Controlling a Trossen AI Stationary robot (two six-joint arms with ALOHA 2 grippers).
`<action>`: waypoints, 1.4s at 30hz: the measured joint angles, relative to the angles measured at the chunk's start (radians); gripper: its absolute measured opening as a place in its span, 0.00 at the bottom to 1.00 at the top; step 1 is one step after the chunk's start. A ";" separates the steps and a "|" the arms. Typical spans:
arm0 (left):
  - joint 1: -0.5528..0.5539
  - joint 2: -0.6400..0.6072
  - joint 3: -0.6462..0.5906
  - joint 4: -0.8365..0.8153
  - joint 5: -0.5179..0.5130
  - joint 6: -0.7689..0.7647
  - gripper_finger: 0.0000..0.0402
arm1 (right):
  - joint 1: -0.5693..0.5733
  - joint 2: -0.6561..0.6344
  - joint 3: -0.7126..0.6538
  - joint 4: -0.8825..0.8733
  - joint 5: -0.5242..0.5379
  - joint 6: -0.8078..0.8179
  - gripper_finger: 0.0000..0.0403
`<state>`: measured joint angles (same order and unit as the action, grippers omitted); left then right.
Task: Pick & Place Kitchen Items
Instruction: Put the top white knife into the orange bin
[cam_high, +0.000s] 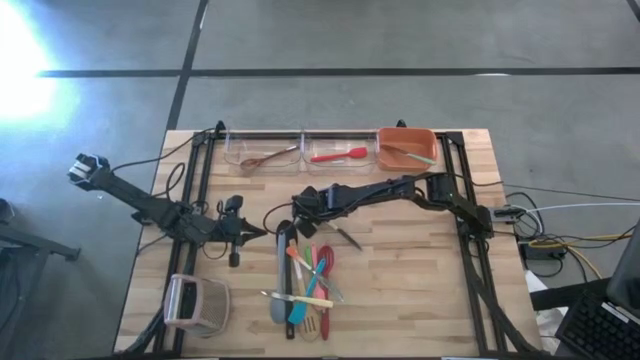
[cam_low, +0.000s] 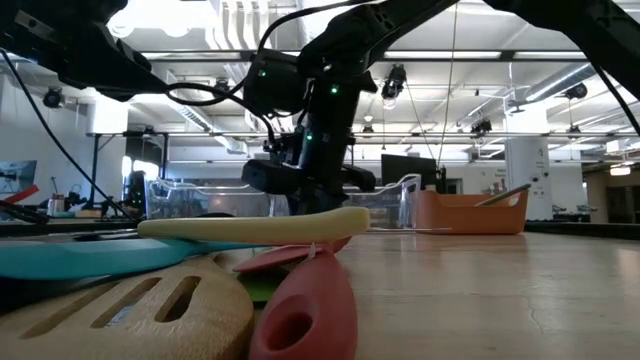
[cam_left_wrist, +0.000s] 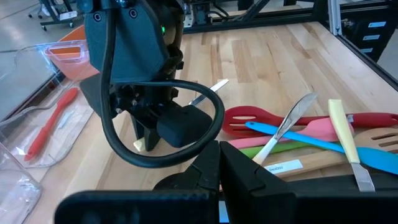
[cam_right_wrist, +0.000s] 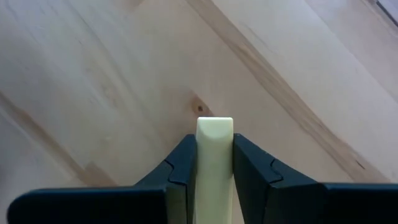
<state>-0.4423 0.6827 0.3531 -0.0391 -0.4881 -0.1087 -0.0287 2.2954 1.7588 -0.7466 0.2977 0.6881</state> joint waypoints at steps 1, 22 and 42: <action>0.000 0.000 0.000 0.000 0.000 0.000 0.03 | 0.001 -0.005 0.000 -0.004 -0.001 -0.002 0.16; 0.000 0.000 0.000 -0.006 -0.003 0.000 0.03 | -0.026 -0.209 0.000 -0.417 0.125 -0.097 0.16; 0.000 0.001 0.000 -0.003 0.000 -0.016 0.03 | -0.382 -0.583 -0.185 -0.508 0.173 -0.260 0.16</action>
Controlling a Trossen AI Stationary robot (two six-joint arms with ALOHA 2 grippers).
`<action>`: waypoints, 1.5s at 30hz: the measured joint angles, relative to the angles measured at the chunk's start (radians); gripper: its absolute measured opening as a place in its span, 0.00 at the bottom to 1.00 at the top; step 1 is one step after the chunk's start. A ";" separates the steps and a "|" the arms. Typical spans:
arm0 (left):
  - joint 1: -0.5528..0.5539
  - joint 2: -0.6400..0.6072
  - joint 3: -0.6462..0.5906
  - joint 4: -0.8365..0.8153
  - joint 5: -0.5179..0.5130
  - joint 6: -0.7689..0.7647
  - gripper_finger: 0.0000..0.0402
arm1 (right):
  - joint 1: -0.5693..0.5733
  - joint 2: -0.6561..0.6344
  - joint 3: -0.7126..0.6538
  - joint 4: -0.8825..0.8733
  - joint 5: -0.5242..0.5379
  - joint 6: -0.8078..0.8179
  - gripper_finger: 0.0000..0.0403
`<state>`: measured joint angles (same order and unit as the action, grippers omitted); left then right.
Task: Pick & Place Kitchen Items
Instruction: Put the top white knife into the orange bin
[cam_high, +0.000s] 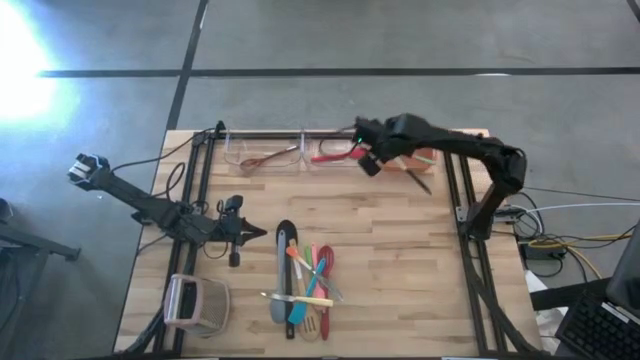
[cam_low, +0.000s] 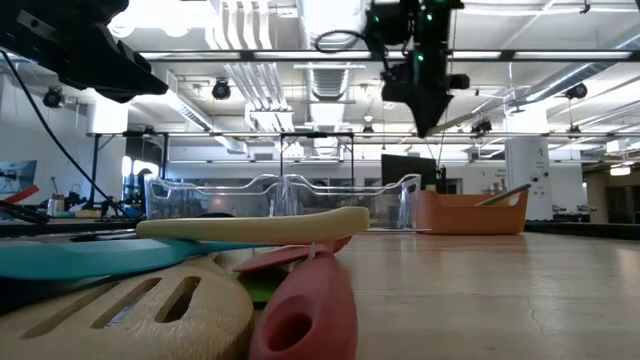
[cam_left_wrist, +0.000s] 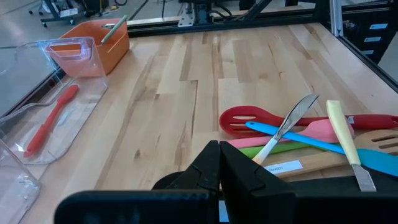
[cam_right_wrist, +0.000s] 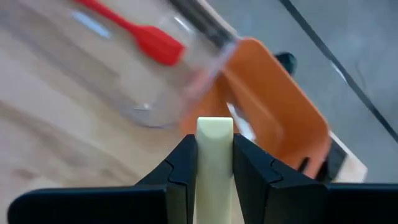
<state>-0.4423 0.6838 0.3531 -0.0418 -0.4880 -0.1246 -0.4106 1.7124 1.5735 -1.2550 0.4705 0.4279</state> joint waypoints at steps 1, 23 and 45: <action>0.000 0.000 0.000 0.000 0.000 0.005 0.03 | -0.026 -0.003 -0.007 -0.002 -0.001 -0.016 0.16; 0.000 0.000 0.000 0.005 -0.003 0.050 0.03 | -0.331 0.159 -0.045 0.161 -0.156 -0.451 0.16; 0.002 0.000 0.000 0.002 -0.014 0.065 0.03 | -0.409 0.320 -0.038 0.242 -0.314 -0.619 0.16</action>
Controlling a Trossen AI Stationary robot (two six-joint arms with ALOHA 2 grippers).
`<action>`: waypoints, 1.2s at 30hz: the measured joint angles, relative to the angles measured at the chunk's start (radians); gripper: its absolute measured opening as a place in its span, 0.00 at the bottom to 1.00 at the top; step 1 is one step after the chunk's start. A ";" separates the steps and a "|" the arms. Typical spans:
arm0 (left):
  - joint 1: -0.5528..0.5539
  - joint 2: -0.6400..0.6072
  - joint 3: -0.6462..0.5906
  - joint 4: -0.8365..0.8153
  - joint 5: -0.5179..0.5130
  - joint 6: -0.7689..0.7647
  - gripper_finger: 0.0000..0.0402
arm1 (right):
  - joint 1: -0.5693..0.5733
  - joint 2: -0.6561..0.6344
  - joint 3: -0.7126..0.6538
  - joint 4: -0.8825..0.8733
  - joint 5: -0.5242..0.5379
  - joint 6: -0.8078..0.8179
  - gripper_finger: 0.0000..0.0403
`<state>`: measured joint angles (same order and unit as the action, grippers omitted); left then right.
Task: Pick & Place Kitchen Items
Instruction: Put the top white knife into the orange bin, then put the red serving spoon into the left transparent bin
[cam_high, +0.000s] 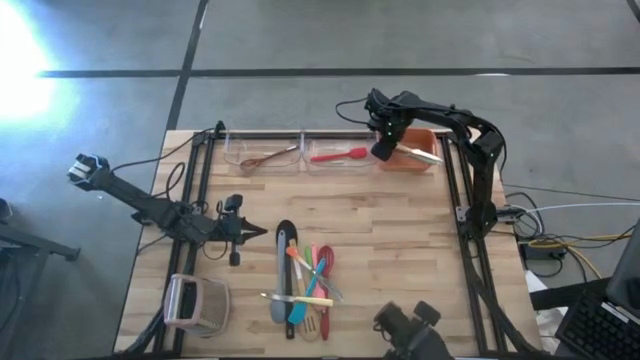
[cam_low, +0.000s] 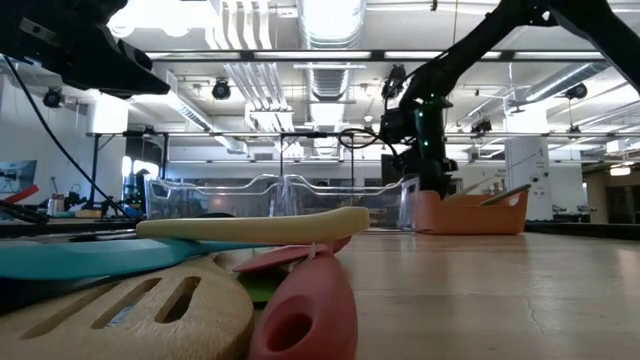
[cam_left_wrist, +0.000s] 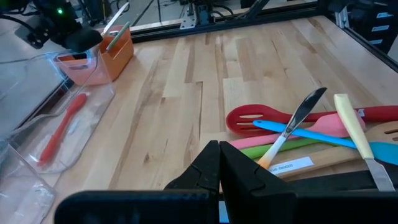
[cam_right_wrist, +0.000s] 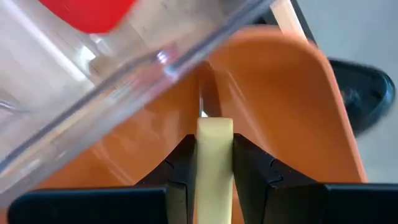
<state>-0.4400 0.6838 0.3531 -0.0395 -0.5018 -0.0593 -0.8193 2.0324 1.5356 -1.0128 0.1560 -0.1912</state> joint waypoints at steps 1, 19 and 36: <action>0.000 0.000 0.000 0.000 0.000 0.000 0.03 | -0.005 -0.002 0.000 0.005 -0.023 0.000 0.16; 0.000 0.000 -0.014 0.002 -0.017 0.001 0.03 | -0.041 -0.002 0.008 0.028 -0.051 -0.016 0.18; 0.000 0.000 -0.014 0.002 -0.021 0.000 0.03 | -0.042 -0.044 0.008 0.017 -0.038 -0.003 0.32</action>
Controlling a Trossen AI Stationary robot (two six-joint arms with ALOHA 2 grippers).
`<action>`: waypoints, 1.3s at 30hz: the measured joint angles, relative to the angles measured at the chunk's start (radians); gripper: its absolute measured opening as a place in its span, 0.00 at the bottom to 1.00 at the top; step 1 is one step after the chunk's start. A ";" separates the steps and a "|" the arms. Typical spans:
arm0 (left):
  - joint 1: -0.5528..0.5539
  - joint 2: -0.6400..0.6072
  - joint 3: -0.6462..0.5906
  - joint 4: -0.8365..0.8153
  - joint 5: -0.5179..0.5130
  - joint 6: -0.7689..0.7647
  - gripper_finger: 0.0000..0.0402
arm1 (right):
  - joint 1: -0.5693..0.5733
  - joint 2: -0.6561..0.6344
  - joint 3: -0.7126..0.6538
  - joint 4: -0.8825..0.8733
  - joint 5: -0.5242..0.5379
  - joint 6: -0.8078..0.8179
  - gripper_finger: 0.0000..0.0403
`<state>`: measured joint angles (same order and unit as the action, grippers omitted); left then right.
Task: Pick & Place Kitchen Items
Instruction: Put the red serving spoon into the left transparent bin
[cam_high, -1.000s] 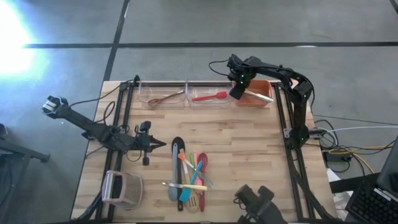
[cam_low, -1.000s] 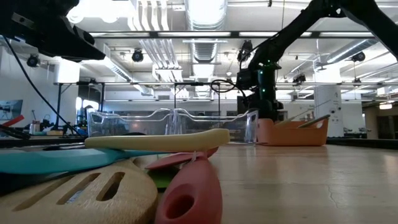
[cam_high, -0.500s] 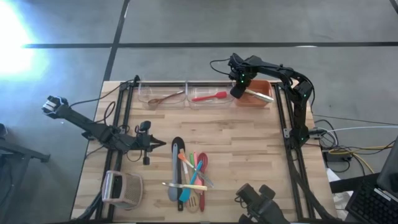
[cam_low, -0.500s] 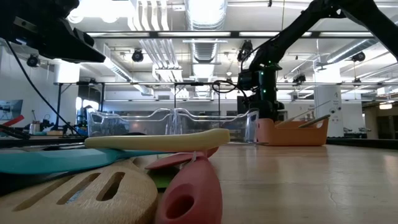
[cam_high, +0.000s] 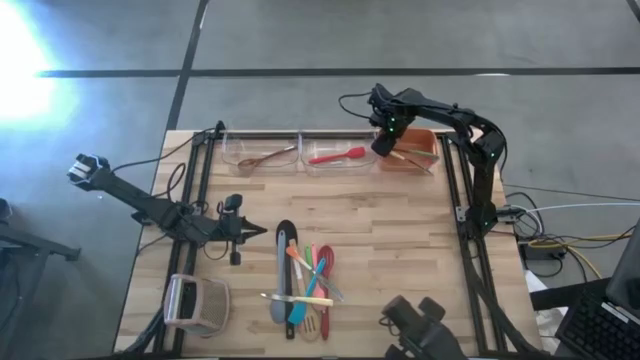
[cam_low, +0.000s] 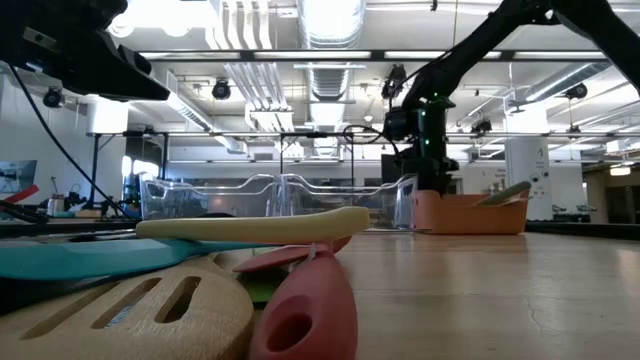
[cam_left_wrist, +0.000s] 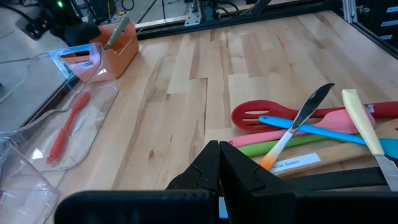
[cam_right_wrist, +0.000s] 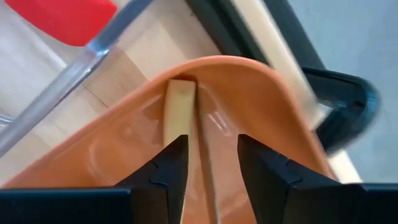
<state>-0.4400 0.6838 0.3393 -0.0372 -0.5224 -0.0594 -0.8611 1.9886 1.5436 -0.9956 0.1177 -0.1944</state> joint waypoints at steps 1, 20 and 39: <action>0.000 0.000 0.000 0.000 0.000 0.000 0.03 | 0.000 -0.013 0.000 -0.001 0.000 0.000 0.31; 0.000 0.000 0.000 0.008 0.001 0.011 0.03 | 0.140 -0.417 0.000 -0.071 -0.020 0.119 0.17; 0.000 0.000 0.000 0.008 0.001 0.019 0.03 | 0.715 -0.627 0.000 0.015 -0.021 0.420 0.08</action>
<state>-0.4400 0.6842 0.3397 -0.0292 -0.5213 -0.0402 -0.1460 1.3612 1.5436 -0.9807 0.0963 0.2261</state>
